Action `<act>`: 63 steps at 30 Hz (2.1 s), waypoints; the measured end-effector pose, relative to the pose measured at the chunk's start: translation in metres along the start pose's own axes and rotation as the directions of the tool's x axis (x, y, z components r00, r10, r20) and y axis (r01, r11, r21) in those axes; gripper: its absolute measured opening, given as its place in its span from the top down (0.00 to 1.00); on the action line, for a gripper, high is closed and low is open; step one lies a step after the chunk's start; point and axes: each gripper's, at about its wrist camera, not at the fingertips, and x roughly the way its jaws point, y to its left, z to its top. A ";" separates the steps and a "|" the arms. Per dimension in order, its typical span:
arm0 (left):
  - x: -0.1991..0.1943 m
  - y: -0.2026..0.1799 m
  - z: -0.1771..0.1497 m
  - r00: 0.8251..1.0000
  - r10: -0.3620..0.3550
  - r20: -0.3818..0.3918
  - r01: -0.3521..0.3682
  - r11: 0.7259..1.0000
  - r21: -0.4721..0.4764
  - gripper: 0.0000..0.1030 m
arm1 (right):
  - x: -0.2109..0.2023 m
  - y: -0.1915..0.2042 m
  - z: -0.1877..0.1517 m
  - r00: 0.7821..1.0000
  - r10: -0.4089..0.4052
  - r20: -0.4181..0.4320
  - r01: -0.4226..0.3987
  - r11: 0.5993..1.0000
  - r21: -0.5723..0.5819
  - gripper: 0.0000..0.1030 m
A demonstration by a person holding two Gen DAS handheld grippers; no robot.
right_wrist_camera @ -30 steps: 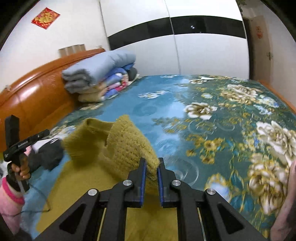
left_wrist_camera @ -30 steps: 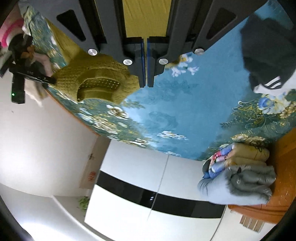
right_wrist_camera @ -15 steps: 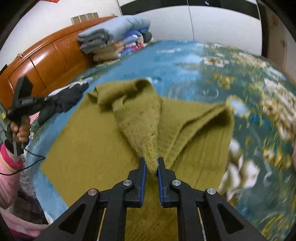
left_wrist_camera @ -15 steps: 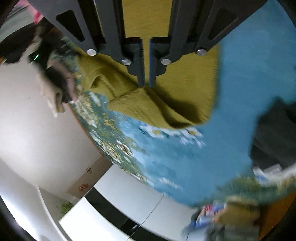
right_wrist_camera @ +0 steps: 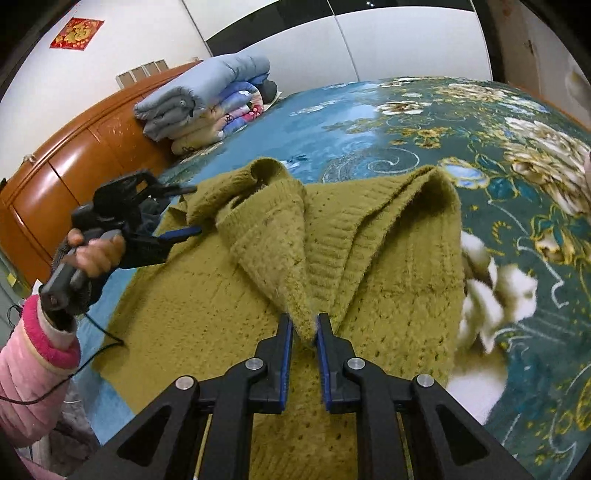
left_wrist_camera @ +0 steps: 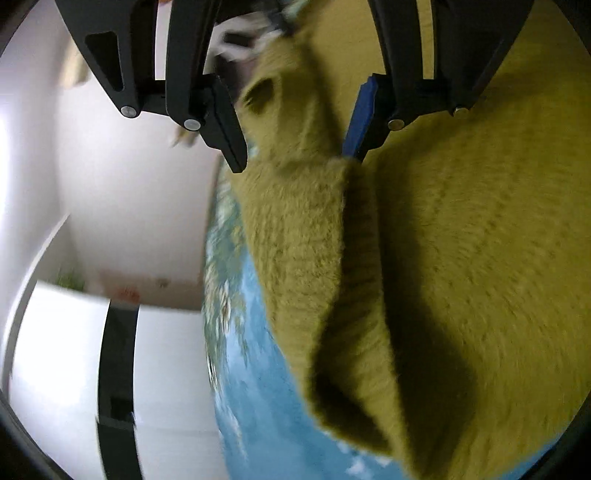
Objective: Fold clothes
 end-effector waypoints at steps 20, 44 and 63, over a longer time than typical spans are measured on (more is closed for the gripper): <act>-0.149 -0.063 -0.070 0.985 0.035 0.167 -0.099 0.914 0.393 0.90 | -0.035 -0.017 -0.006 0.995 -0.024 0.100 0.014 0.995 0.103 0.86; -0.142 0.046 -0.072 0.988 0.048 0.145 -0.079 0.973 0.216 0.52 | 0.010 -0.028 -0.032 0.977 0.203 0.066 -0.205 0.807 0.554 0.46; -0.100 0.022 -0.073 0.957 0.212 0.198 -0.273 0.886 0.374 0.91 | 0.017 -0.027 -0.011 0.990 0.092 0.111 -0.138 0.821 0.553 0.86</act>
